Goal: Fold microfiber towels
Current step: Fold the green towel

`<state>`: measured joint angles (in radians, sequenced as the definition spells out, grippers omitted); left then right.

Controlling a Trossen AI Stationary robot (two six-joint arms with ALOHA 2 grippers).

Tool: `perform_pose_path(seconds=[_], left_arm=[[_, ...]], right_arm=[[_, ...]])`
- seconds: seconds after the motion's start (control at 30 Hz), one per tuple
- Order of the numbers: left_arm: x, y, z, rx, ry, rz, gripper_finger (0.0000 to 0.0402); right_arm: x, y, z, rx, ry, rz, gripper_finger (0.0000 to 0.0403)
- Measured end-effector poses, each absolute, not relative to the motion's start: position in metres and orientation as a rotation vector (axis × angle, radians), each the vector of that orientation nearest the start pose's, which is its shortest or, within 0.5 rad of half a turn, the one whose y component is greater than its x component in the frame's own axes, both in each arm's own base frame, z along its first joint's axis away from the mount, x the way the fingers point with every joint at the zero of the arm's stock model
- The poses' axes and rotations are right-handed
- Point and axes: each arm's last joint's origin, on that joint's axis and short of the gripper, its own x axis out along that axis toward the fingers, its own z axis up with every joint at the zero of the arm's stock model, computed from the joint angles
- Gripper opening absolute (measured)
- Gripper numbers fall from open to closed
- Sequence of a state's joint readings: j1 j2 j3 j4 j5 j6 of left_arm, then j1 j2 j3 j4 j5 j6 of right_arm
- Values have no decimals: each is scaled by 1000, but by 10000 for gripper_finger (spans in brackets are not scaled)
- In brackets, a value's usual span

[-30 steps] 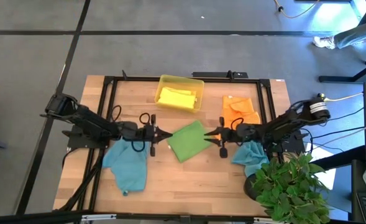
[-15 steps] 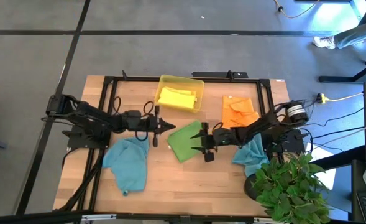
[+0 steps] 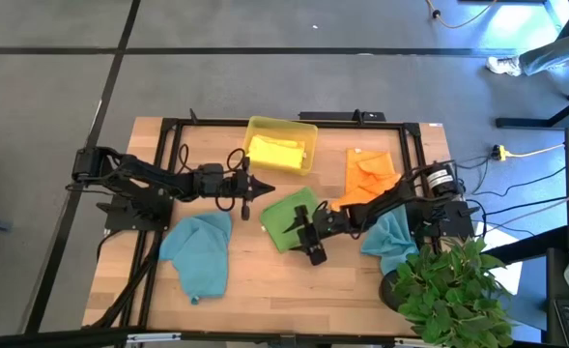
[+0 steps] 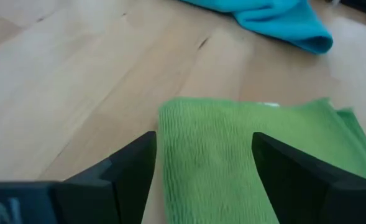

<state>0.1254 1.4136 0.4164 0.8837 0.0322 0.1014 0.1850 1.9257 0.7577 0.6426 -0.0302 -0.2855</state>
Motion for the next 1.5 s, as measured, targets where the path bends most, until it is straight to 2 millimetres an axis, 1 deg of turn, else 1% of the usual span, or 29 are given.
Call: perform_pose_path(seconds=[0.1, 0.3, 0.43, 0.6, 0.7, 0.8, 0.93, 1.1, 1.23, 1.27, 1.37, 1.5], left_arm=[[256, 32, 180, 97, 120, 90, 2], [256, 32, 179, 89, 132, 90, 1], [256, 32, 178, 86, 134, 91, 4], [256, 32, 178, 76, 136, 92, 2], [256, 32, 178, 70, 142, 92, 2], [256, 32, 177, 69, 150, 92, 5], [256, 32, 177, 64, 150, 92, 6], [256, 31, 176, 41, 157, 91, 6], [256, 26, 175, 53, 165, 63, 6], [256, 24, 174, 65, 174, 40, 6], [256, 18, 170, 109, 216, -25, 10], [255, 12, 168, 147, 241, -57, 32]], right_arm=[[346, 68, 100, -325, 489, 291, 266], [354, 71, 88, -327, 563, 303, 266], [360, 73, 86, -321, 598, 306, 266], [359, 72, 85, -349, 617, 231, 265], [359, 71, 84, -374, 630, 214, 253], [358, 71, 83, -398, 636, 217, 228], [358, 72, 82, -408, 645, 211, 178], [356, 71, 80, -417, 660, 208, 99], [356, 71, 80, -424, 664, 199, 24], [356, 70, 80, -430, 665, 185, 15], [357, 69, 80, -418, 660, 174, 13], [357, 67, 82, -374, 646, 168, 7]])
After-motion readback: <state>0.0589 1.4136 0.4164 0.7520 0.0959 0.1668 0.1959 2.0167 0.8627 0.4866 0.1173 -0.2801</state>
